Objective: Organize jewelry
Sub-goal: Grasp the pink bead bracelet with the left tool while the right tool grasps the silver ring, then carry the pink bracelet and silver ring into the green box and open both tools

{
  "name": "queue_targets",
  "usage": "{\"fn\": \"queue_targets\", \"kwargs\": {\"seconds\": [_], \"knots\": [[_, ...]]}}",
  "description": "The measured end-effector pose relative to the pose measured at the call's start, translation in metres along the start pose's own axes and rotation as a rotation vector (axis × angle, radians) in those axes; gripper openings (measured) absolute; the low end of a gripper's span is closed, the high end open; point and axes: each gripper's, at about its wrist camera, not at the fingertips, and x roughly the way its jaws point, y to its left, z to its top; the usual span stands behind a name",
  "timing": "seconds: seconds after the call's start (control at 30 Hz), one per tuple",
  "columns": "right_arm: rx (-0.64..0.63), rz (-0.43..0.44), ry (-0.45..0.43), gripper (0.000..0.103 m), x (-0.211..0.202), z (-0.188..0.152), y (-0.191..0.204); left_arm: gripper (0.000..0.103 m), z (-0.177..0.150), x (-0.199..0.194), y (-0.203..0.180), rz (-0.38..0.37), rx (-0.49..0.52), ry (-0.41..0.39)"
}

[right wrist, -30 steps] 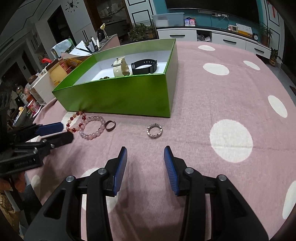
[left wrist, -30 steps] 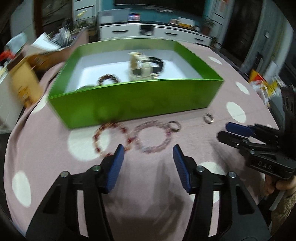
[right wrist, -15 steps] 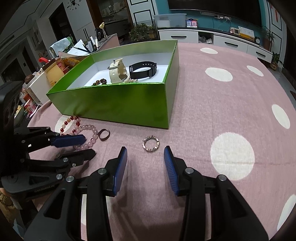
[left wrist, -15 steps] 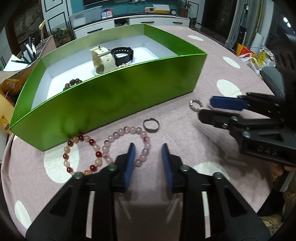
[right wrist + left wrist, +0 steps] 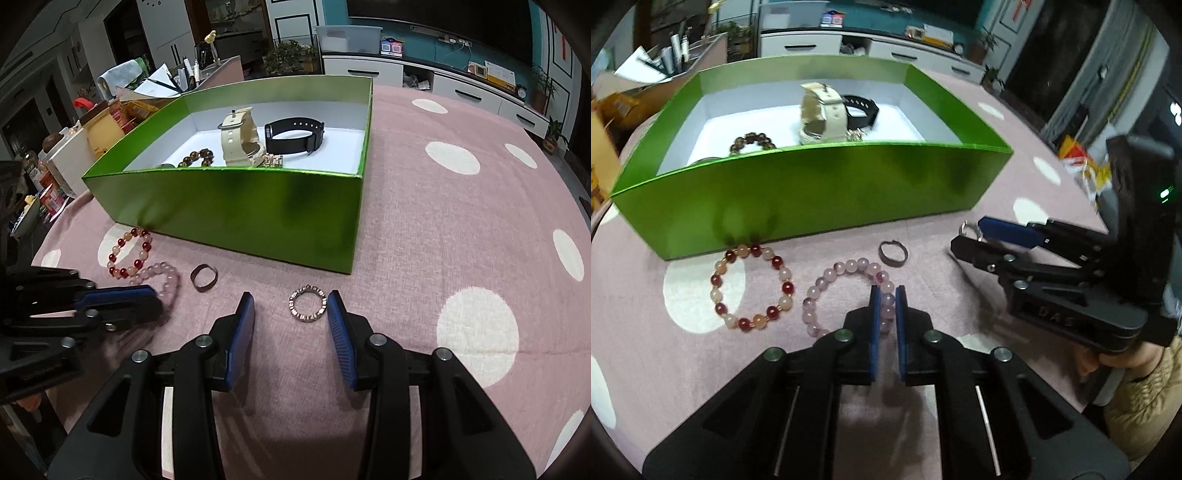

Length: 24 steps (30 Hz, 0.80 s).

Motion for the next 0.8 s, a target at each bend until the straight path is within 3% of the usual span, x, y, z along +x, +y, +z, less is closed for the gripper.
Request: {"fn": "queue_targets", "kwargs": {"seconds": [0.07,0.23,0.47,0.8], "knots": [[-0.005,-0.015,0.001,0.04,0.001,0.001,0.001,0.007,0.0,-0.006,0.003,-0.01,-0.02,-0.016],[-0.059,-0.09,-0.002,0.022,0.003,0.001,0.008,0.007,-0.001,-0.017,0.009,-0.013,-0.062,-0.043],[-0.028,-0.062,-0.009,0.02,-0.003,-0.005,0.004,0.007,-0.004,-0.035,0.016,0.001,-0.102,-0.069],[0.013,-0.008,-0.084,0.021,-0.05,-0.012,-0.002,0.007,0.001,-0.063,0.025,-0.023,-0.16,-0.124]]}}
